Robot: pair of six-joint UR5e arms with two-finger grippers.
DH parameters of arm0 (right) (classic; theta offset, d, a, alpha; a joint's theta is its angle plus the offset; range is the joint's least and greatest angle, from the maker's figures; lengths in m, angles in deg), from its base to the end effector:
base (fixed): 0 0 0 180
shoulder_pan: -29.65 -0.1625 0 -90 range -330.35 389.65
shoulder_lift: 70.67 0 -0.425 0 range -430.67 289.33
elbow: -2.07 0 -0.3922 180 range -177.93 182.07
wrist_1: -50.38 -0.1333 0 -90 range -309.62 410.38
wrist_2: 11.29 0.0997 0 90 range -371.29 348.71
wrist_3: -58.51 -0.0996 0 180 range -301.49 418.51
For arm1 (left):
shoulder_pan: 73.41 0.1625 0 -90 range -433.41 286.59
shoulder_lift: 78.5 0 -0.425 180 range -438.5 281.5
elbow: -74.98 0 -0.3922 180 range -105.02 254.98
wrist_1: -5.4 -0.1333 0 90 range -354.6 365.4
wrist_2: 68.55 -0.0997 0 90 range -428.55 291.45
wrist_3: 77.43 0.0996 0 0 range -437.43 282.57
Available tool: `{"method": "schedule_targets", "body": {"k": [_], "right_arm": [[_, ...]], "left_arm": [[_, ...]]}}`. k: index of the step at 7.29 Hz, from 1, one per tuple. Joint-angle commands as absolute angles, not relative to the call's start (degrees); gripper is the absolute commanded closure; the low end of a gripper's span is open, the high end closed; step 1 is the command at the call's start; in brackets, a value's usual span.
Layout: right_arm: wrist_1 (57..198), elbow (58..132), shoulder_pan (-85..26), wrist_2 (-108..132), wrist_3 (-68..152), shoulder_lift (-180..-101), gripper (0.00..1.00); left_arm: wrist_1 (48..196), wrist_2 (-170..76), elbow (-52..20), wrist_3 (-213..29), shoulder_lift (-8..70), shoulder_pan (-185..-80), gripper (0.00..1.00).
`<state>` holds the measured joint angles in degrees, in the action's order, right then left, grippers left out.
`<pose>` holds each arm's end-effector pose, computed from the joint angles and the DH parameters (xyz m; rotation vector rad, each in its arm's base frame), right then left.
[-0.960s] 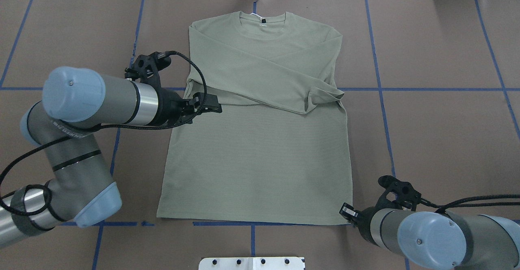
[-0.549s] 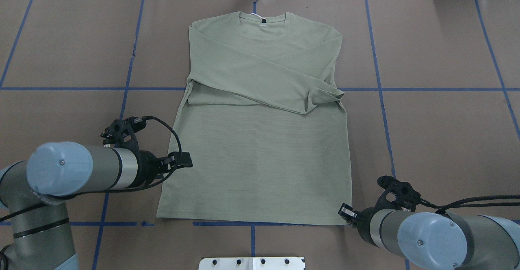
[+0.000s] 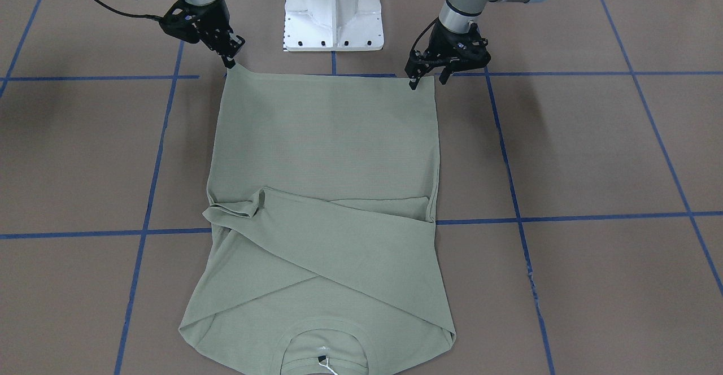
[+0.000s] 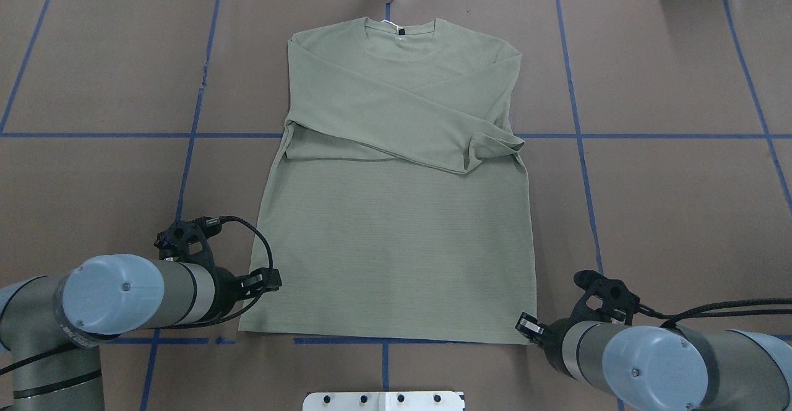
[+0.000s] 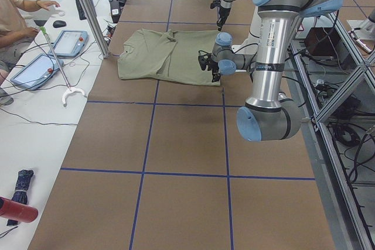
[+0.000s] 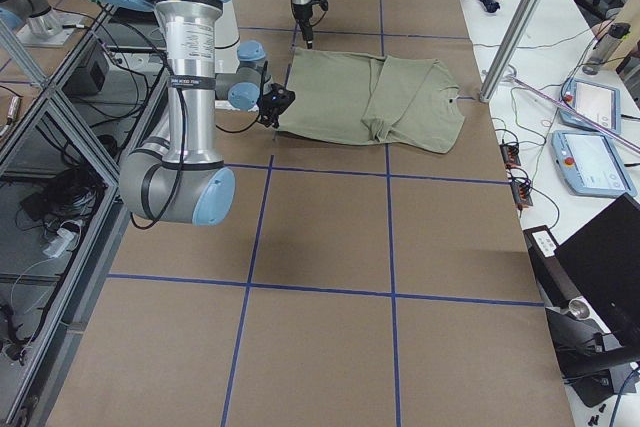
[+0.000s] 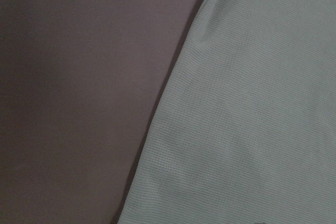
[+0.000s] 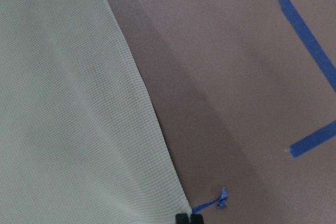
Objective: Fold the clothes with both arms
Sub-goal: 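Grasp the hem corners nearest the robot with both grippers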
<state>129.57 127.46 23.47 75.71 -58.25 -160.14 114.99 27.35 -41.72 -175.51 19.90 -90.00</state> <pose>-0.4447 -0.1875 0.3530 -0.0984 -0.8227 0.5635 0.4646 -0.2668 0.3333 -0.0241 0.9633 -0.3478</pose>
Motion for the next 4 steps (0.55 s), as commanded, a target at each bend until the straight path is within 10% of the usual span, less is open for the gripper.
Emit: {"method": "schedule_targets", "body": {"k": [1, 4], "right_arm": [[130.8, 127.6, 23.7, 75.6, -58.2, -159.7, 1.0], [130.9, 128.5, 22.9, 76.0, -58.1, -159.5, 1.0]], "left_arm": [[114.5, 27.3, -40.2, -175.5, 19.8, -88.3, 0.12], [114.5, 27.7, -39.2, -175.6, 19.8, -87.8, 0.17]]}}
